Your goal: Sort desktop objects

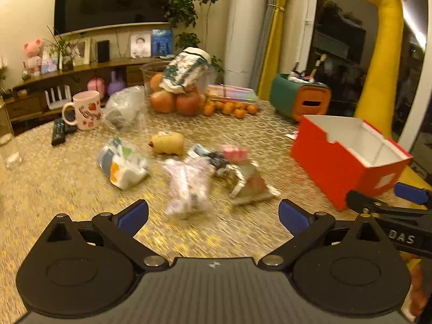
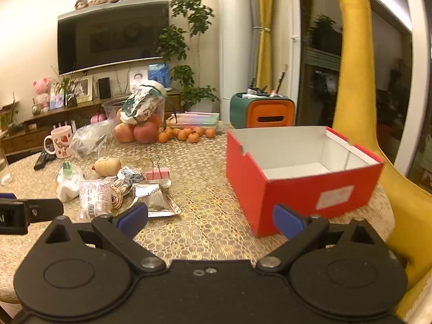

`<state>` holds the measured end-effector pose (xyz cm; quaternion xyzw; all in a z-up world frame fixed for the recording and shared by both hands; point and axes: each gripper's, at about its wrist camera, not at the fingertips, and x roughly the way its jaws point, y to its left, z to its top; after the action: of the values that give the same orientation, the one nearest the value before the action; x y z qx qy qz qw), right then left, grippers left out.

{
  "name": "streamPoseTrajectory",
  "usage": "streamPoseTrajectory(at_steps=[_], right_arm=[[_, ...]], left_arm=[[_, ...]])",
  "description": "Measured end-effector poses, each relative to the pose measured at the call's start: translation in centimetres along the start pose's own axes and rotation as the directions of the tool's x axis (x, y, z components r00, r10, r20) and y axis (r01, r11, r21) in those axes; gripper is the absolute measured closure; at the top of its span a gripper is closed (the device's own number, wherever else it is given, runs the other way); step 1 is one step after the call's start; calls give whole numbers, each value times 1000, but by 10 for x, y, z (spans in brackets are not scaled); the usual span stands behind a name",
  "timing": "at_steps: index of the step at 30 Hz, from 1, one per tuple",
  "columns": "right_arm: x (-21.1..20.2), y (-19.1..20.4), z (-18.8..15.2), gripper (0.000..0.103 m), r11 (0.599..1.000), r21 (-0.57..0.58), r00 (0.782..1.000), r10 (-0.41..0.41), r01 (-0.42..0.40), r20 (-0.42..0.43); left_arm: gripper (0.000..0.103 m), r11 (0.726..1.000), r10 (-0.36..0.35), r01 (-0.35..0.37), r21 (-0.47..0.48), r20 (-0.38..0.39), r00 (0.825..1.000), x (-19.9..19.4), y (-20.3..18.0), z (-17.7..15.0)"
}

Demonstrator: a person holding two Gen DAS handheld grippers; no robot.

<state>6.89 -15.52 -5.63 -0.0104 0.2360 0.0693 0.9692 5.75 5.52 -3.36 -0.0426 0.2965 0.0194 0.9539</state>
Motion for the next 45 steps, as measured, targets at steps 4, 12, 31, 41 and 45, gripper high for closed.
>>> streamPoseTrajectory(at_steps=[4, 12, 31, 41, 45], right_arm=[[23, 6, 3, 4, 999, -38, 1000, 22, -22, -7], [78, 21, 7, 5, 991, -114, 996, 72, -77, -43], [161, 65, -4, 13, 960, -188, 975, 186, -206, -121], [182, 72, -4, 30, 954, -182, 965, 213, -239, -151], [179, 74, -4, 41, 950, -187, 963, 226, -251, -147]], left_arm=[[0, 1000, 26, -26, -6, 3, 1000, 27, 13, 8], [0, 998, 56, -57, -25, -39, 998, 79, 25, 18], [1, 995, 74, -80, -55, -105, 992, 145, 27, 19], [21, 995, 90, -94, -33, -103, 991, 149, 24, 15], [35, 996, 84, -87, -30, -105, 991, 148, 23, 14]])
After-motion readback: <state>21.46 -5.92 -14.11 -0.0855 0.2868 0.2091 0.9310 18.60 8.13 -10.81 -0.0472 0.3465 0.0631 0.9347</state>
